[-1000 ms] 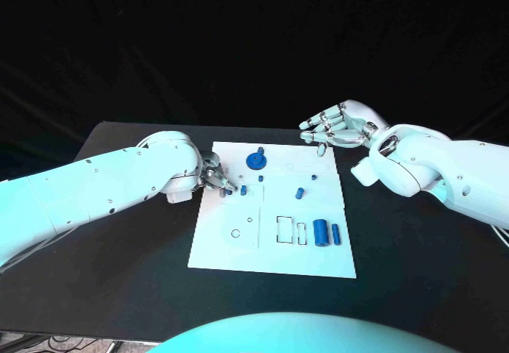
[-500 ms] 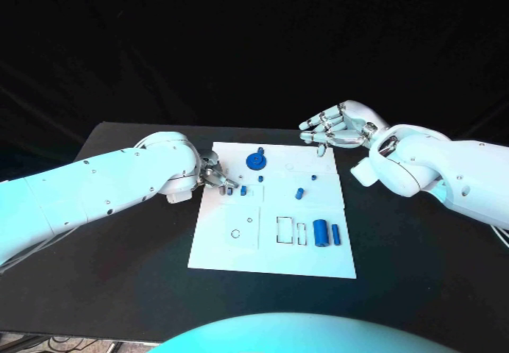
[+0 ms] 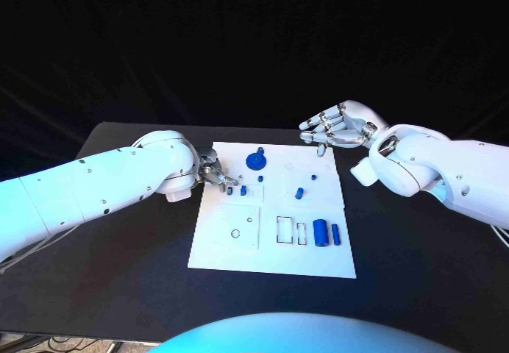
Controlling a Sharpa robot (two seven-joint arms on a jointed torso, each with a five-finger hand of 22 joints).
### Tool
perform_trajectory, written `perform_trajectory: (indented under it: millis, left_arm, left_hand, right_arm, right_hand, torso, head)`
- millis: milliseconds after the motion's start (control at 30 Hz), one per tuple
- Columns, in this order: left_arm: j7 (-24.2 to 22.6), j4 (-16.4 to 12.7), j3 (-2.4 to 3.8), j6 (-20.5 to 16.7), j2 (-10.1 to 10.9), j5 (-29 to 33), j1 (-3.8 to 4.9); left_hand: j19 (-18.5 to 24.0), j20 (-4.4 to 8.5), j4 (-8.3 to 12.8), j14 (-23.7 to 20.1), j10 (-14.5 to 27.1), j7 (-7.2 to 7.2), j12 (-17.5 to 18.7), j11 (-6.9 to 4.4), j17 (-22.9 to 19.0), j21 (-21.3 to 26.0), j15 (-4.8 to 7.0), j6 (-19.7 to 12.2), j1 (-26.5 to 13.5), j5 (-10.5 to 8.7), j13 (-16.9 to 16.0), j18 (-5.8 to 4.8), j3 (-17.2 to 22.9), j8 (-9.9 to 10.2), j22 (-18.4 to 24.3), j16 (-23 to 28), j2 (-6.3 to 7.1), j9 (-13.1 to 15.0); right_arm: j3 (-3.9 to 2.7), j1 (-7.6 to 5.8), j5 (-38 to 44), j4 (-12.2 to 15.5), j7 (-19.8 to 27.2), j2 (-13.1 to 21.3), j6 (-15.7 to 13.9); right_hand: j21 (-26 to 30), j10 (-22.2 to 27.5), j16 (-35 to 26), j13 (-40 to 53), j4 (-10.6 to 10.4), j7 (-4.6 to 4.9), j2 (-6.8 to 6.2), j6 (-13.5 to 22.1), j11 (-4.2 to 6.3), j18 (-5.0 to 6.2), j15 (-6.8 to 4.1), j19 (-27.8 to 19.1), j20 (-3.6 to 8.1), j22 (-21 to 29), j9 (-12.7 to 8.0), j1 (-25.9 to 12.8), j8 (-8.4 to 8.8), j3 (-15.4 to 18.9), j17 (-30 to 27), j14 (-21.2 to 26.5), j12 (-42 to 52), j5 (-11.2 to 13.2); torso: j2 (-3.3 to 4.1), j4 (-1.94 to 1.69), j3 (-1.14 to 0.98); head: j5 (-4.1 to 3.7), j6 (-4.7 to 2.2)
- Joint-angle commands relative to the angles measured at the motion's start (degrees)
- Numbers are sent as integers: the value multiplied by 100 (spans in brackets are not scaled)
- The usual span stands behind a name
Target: Assemble the parts on the task board
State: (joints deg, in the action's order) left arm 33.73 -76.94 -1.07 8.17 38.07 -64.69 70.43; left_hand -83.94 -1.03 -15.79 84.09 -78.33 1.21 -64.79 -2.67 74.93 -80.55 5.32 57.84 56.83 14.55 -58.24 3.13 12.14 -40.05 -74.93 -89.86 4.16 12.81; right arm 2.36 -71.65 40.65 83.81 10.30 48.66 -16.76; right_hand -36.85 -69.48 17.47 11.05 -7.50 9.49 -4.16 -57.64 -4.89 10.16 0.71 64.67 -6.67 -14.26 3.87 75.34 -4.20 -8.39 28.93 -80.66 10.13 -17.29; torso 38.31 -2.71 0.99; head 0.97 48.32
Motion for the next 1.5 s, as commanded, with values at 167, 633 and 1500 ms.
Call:
perform_trajectory:
  millis: [167, 633, 1500]
  left_arm:
    - [-261, -154, 26, 21, 90, 80, 18]
    - [-162, -34, 27, 139, -1, 76, 22]
    - [11, 170, 4, 415, -163, 13, 19]
  left_hand:
    - [-115, 28, 51, 591, -1, 12, 82, 13, 1507, 66, 29, 29, 291, -100, 47, -22, -220, -7, -457, -14, 47, -35]
    - [-60, 11, 83, 591, 149, 55, 315, 46, 1507, 186, 6, -63, 603, -108, 303, 8, -458, 25, -354, -14, 55, -86]
    - [-63, 3, 64, 591, 158, 63, 317, 55, 1507, 185, -2, -73, 656, -114, 304, 6, -558, 23, -362, -14, 68, -98]
  right_arm:
    - [1, 10, 8, -10, 7, -9, 90]
    - [2, 22, 9, -12, 6, -17, 93]
    - [2, 23, 9, -9, 10, -19, 104]
  right_hand:
    - [37, 7, -30, -9, -13, 21, 42, -14, -27, 35, 10, 28, -4, 8, 8, -15, 15, 18, 7, -18, -37, -24]
    - [37, 7, -30, -9, -13, 21, 42, -14, -27, 35, 10, 28, -4, 8, 8, -15, 15, 18, 7, -18, -37, -24]
    - [37, 7, -30, -9, -13, 21, 42, -14, -27, 35, 10, 28, -4, 8, 8, -15, 15, 18, 7, -18, -37, -24]
  torso:
    - [-4, -10, -3]
    - [1, 2, -1]
    - [-1, 0, 2]
  head:
    - [10, 4]
    - [34, -2]
    - [31, 24]
